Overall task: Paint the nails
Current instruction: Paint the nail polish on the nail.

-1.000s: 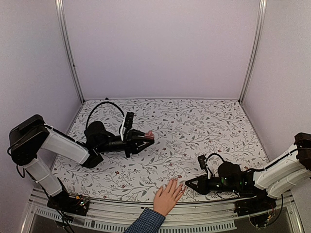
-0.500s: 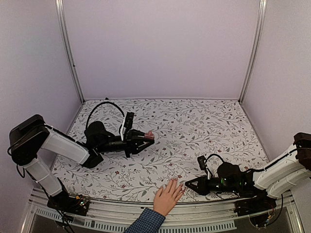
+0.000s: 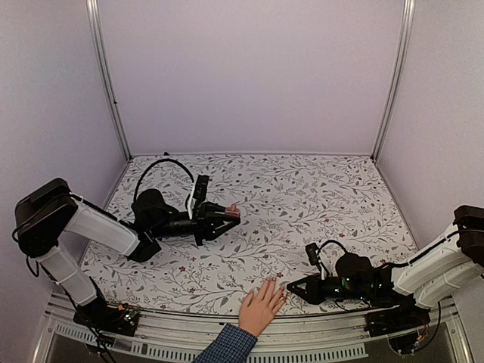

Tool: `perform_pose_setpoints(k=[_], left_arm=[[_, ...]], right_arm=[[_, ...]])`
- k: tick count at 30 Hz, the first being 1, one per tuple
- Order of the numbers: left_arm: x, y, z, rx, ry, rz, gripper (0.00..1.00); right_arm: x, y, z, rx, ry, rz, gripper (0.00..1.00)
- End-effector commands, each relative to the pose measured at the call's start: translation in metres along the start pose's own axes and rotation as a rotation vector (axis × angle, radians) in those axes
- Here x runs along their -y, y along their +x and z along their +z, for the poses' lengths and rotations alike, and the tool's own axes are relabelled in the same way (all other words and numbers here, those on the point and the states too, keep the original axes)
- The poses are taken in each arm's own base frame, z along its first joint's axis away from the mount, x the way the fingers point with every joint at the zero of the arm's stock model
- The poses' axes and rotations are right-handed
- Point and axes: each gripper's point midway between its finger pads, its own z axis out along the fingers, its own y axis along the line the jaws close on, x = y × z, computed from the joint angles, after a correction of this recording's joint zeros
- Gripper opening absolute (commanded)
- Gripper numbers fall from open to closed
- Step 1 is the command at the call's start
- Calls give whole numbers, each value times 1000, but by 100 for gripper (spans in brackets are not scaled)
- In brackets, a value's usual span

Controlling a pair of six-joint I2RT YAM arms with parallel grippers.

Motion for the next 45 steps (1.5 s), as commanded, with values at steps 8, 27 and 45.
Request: perform_pose_setpoints(k=[8,27,45], left_arm=[[-3,-3,-4,19,-2,11,0],[-4,-3,-5,22,-4,10,0],[-4,-2,-5,21,-3,5,0]], right_arm=[[-11,-1,3,-4,-30,-13,0],[-4,-2,2,11,6,1,0],[0,-2,2,10,27,15,0]])
